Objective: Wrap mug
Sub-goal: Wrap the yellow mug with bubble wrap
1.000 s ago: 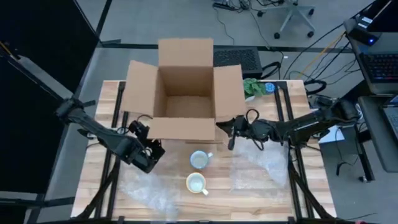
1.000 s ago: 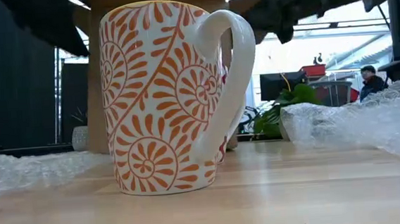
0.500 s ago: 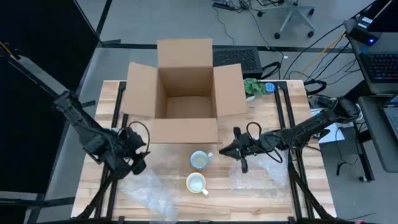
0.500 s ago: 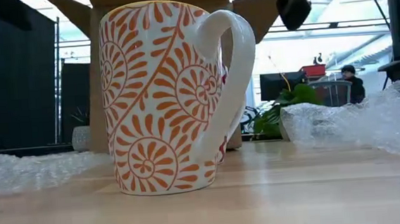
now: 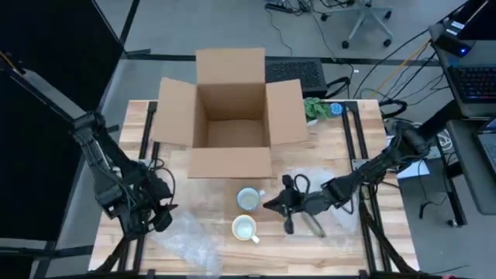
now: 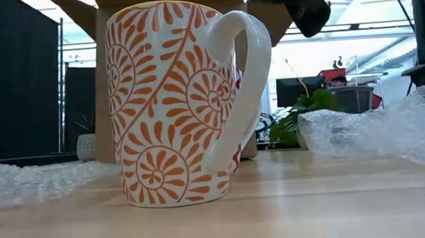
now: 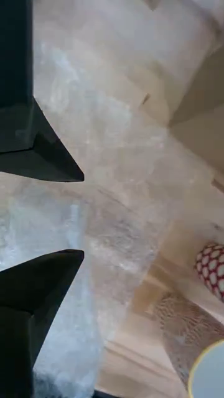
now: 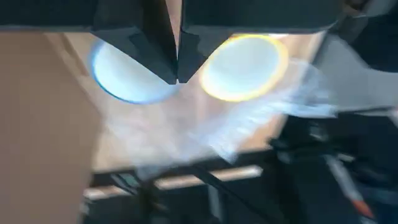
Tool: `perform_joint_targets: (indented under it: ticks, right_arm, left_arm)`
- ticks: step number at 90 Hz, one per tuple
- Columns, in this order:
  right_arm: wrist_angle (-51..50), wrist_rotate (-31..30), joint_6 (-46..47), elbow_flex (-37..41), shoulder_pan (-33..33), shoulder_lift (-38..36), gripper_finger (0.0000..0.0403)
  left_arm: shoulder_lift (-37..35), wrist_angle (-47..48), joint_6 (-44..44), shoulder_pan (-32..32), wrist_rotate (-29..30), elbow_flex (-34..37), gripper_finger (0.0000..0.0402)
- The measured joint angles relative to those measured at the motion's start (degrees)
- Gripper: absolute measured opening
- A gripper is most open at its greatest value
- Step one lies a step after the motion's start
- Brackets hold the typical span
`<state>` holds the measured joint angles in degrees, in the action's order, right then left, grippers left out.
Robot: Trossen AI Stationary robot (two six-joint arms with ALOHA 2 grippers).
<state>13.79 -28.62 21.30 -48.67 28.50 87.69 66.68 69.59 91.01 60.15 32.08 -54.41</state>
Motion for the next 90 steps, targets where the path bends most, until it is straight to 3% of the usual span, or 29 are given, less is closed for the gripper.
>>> perform_joint_targets:
  ticks: [18, 32, 56, 74, 90]
  right_arm:
    - [-14.71, 0.31, 4.23, -9.64, -2.51, 3.38, 0.0004]
    - [-23.08, 0.56, 5.09, -14.83, -5.83, 6.5, 0.0042]
    - [-20.56, 17.67, 2.85, -21.19, -4.91, 11.12, 0.0127]
    - [-21.56, 21.78, -2.14, -29.42, -0.04, 16.97, 0.0159]
    - [-33.55, 22.92, -3.85, -40.53, 1.01, 24.21, 0.0164]
  left_arm:
    - [1.88, -0.38, 1.86, 0.77, 1.84, 1.33, 0.0178]
    - [2.34, -1.48, 1.66, 0.76, 3.28, 1.33, 0.0178]
    - [2.34, -4.2, -0.33, 0.75, 3.32, 1.33, 0.0178]
    - [2.34, -4.95, -0.33, 0.75, 3.38, 1.33, 0.0178]
    - [2.34, -4.93, -0.36, 0.75, 4.08, 1.33, 0.0178]
